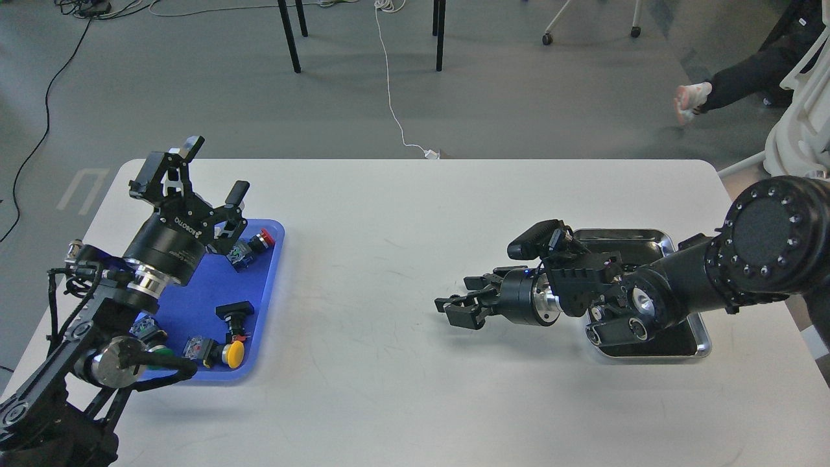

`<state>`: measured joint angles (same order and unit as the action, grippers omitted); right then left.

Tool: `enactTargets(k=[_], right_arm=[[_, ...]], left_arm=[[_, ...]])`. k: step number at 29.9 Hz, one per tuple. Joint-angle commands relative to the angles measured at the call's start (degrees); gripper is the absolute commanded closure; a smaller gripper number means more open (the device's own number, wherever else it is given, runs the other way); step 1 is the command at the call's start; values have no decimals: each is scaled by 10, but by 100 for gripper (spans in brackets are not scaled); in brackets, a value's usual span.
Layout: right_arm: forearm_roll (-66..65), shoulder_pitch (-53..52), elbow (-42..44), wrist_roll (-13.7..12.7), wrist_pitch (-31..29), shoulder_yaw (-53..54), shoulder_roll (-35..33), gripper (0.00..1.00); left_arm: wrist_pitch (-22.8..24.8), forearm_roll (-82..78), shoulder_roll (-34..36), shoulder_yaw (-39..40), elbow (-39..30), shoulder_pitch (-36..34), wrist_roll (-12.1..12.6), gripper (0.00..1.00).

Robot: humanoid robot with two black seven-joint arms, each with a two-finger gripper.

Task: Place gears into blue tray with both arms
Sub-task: 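Release the gear on the table and retract the right gripper, then reach the left gripper toward the black gear on the table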

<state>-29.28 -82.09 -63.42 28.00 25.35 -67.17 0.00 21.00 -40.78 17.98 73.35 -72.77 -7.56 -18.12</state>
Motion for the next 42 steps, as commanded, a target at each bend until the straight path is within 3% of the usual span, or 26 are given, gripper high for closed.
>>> enactTargets(k=[1, 5, 12, 17, 21, 25, 32, 42], right_arm=[[12, -4, -1, 0, 1, 45, 0, 6], [13, 3, -7, 0, -5, 136, -14, 6], [45, 132, -12, 0, -19, 434, -184, 6], [57, 228, -20, 0, -107, 627, -263, 6], [158, 282, -20, 0, -186, 717, -307, 6], [231, 308, -16, 0, -265, 767, -359, 6], [330, 353, -5, 0, -412, 814, -393, 5], [354, 421, 47, 0, -497, 871, -359, 4]], left_arm=[[0, 0, 8, -1, 0, -1, 0, 2], [0, 0, 11, -1, 0, -5, -1, 2], [0, -3, 16, -8, 0, -14, -1, 2], [1, -5, 14, -8, 0, -15, -1, 2], [2, -5, 14, -8, 1, -18, -10, 2], [2, -5, 12, -8, 3, -23, -14, 2], [4, -6, 10, -9, 5, -24, -25, 2], [60, -32, 14, -44, 2, -41, -42, 2]])
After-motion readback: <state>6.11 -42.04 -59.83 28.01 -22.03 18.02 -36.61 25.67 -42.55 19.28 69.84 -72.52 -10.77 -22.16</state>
